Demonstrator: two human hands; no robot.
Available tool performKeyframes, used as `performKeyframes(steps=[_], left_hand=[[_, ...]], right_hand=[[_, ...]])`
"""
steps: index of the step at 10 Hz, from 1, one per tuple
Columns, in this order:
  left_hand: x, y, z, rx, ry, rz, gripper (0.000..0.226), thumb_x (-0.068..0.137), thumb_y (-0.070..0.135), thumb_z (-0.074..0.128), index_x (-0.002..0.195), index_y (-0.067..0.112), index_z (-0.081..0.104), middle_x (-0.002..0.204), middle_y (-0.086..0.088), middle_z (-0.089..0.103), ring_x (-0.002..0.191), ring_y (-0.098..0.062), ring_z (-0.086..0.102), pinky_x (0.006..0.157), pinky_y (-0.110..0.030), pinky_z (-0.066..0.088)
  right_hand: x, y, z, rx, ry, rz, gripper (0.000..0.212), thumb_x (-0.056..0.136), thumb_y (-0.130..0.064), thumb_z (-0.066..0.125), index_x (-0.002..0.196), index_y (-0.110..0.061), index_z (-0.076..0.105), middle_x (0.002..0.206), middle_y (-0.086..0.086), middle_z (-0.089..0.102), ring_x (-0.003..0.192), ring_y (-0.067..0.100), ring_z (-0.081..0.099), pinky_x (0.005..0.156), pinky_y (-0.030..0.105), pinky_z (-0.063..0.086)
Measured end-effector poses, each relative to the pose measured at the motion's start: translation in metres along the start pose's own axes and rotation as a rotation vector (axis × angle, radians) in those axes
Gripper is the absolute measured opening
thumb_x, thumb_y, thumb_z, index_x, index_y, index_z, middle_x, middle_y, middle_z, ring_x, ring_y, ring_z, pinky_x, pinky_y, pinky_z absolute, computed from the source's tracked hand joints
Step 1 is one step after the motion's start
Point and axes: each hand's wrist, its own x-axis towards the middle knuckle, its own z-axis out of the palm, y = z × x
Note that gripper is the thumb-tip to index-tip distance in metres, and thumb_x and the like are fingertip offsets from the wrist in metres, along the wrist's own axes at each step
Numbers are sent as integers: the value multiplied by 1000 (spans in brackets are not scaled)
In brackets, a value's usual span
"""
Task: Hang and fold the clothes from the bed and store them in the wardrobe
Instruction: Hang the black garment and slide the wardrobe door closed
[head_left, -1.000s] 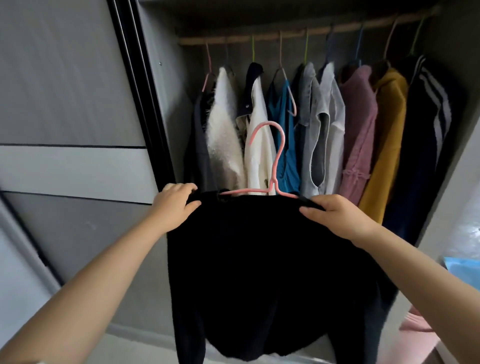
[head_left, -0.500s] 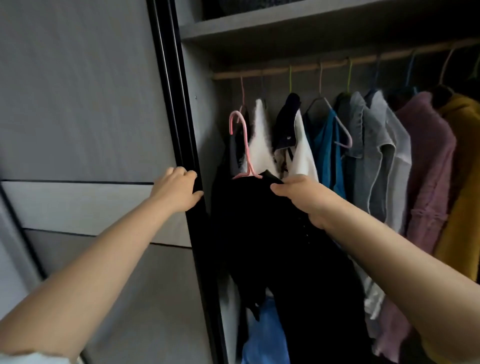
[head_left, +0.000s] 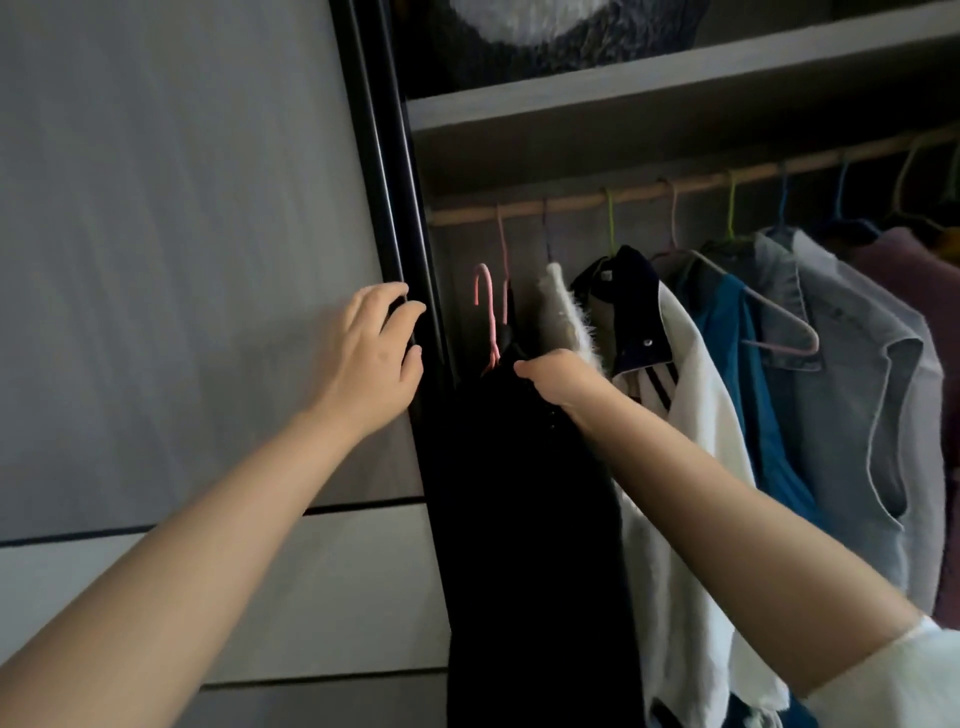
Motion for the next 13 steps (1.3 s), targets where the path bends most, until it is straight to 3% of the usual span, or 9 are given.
performKeyframes(steps=[1, 2, 3, 4, 5, 6, 7, 10, 13], left_hand=[[6, -17, 13, -16, 136, 117, 31, 76, 14, 46, 102, 0, 56, 109, -25, 58, 106, -31, 41, 91, -39, 38], [15, -32, 16, -16, 227, 206, 29, 79, 15, 47, 107, 6, 49, 117, -17, 50, 109, -32, 42, 92, -41, 36], [23, -47, 20, 4, 254, 271, 31, 82, 16, 46, 111, 5, 48, 118, -18, 50, 110, -33, 44, 91, -44, 37], [36, -55, 20, 51, 267, 320, 36, 84, 17, 44, 117, 3, 46, 125, -16, 43, 115, -34, 42, 94, -45, 38], [39, -61, 26, 81, 289, 355, 39, 88, 18, 40, 122, 1, 41, 131, -17, 35, 121, -36, 36, 103, -44, 30], [35, -65, 32, 104, 287, 362, 41, 97, 26, 24, 128, 1, 35, 135, -18, 29, 126, -37, 31, 105, -45, 27], [35, -67, 33, 118, 293, 364, 43, 97, 27, 21, 130, 2, 34, 136, -17, 29, 128, -36, 30, 107, -43, 26], [34, -70, 36, 119, 322, 372, 43, 97, 28, 21, 130, 2, 34, 136, -15, 30, 128, -34, 31, 109, -38, 24], [26, -66, 40, 124, 329, 327, 43, 96, 25, 24, 130, 1, 35, 136, -15, 31, 127, -32, 33, 110, -38, 22]], right_hand=[[27, -7, 16, -23, 31, -3, 36, 96, -13, 38, 61, -18, 32, 64, 0, 36, 49, 12, 46, 32, 5, 30], [49, -25, 20, -17, 54, -64, 37, 97, -12, 36, 61, -17, 30, 66, -1, 33, 55, 7, 31, 34, 4, 30], [76, -52, 13, 30, 114, -159, 35, 97, -9, 37, 62, -14, 31, 64, -1, 34, 48, 6, 38, 30, 8, 30], [103, -79, 10, 104, 167, -243, 15, 96, -10, 40, 87, -3, 49, 65, 0, 40, 51, 8, 40, 34, 11, 29], [131, -87, 21, 105, 159, -268, 32, 98, -12, 38, 124, 4, 45, 82, 6, 49, 63, 15, 45, 35, 11, 29], [159, -80, 33, 115, 180, -220, 37, 98, -13, 33, 130, 3, 44, 112, 17, 57, 97, 27, 58, 51, 17, 38], [183, -77, 45, 101, 210, -179, 39, 98, -13, 29, 131, 2, 44, 135, 17, 48, 124, 28, 46, 72, 22, 32], [213, -59, 79, 77, 121, -119, 38, 98, -18, 32, 130, -4, 48, 132, 14, 52, 121, 26, 50, 89, 25, 43], [176, -35, 64, -334, 91, -209, 53, 103, -26, 14, 134, 10, 37, 142, 26, 36, 135, 31, 30, 106, 26, 20]])
